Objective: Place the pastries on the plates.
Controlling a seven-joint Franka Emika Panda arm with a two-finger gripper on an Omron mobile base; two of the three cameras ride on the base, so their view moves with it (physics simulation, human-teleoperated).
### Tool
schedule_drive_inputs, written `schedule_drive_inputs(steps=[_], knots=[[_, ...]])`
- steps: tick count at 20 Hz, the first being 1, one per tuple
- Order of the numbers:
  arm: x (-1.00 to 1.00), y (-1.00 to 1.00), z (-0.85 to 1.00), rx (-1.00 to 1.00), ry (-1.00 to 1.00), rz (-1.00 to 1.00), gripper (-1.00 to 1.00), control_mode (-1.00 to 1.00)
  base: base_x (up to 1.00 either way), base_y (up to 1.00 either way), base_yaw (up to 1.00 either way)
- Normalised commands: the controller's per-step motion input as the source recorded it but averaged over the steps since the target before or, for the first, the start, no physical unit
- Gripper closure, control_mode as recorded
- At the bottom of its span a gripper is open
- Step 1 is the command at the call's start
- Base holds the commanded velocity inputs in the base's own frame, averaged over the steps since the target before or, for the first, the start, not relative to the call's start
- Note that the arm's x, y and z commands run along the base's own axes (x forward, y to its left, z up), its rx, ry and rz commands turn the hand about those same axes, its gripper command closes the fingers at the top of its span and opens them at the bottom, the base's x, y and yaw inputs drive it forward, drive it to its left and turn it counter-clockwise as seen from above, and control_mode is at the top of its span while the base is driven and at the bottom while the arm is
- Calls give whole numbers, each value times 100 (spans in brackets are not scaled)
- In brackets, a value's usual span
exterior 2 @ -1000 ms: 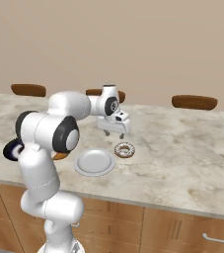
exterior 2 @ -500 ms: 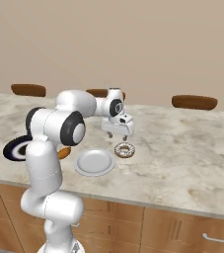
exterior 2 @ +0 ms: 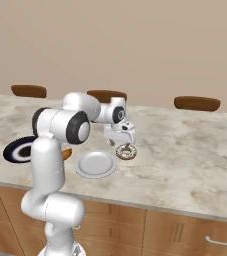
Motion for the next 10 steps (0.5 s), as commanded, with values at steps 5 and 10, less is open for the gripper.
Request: schedule_drive_inputs(steps=[5, 10], knots=[[13, 0, -29, 0, 3, 0, -100, -100, 0, 0, 0], [13, 0, -32, 0, 4, 0, -100, -100, 0, 0, 0]])
